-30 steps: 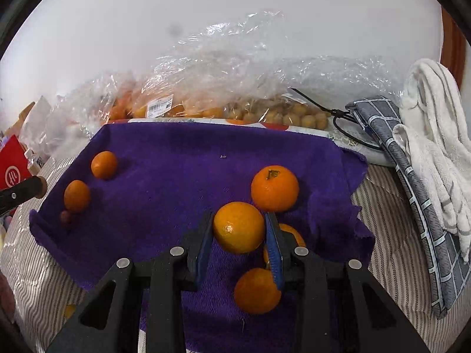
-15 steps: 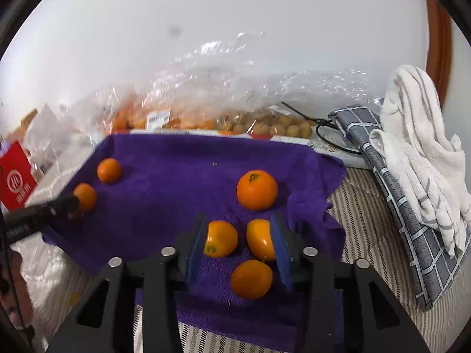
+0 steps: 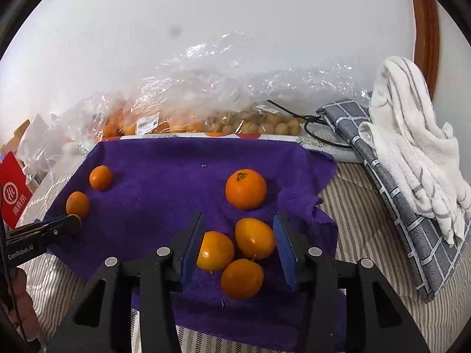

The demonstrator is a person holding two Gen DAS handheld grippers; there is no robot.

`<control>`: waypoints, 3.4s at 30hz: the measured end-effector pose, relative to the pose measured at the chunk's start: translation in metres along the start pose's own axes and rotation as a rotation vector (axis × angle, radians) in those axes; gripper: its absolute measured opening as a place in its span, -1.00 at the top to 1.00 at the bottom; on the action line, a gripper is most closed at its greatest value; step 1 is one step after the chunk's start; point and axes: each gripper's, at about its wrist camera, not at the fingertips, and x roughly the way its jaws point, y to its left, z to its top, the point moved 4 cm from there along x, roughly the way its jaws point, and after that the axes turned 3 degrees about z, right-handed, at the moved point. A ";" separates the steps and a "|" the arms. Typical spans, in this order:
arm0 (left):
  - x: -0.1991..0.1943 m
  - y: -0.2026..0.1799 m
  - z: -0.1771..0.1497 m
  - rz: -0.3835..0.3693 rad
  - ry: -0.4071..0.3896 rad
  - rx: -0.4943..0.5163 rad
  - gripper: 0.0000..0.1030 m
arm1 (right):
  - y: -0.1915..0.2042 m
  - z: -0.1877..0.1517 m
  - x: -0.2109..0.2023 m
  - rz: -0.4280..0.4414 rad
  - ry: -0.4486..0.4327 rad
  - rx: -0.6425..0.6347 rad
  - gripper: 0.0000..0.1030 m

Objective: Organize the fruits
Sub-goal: 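Lower the fruits onto the towel and open both tools, then move the right tool to an orange on the bedspread and grasp it, then grasp a yellow-green fruit with the left tool while the right tool holds its orange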

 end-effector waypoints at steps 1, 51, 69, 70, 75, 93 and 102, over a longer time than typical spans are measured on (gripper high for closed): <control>0.000 0.000 0.000 -0.005 0.002 -0.003 0.51 | 0.002 0.000 -0.001 -0.003 -0.003 -0.004 0.07; -0.082 0.105 -0.083 0.165 -0.037 -0.034 -0.37 | 0.108 -0.071 -0.046 0.135 0.135 -0.055 0.07; -0.082 0.115 -0.082 0.137 -0.031 -0.077 -0.37 | 0.110 -0.070 -0.019 0.110 0.187 -0.023 0.40; -0.082 0.115 -0.082 0.140 -0.029 -0.075 -0.37 | 0.107 -0.069 -0.024 0.090 0.177 -0.037 0.40; -0.081 0.114 -0.082 0.144 -0.028 -0.071 -0.37 | 0.090 -0.074 -0.043 0.040 0.138 -0.092 0.52; -0.075 0.102 -0.082 0.213 0.007 0.007 -0.48 | 0.085 -0.093 -0.028 0.104 0.163 -0.049 0.39; -0.070 0.092 -0.083 0.274 0.035 0.072 -0.53 | 0.080 -0.091 -0.026 0.151 0.162 -0.005 0.39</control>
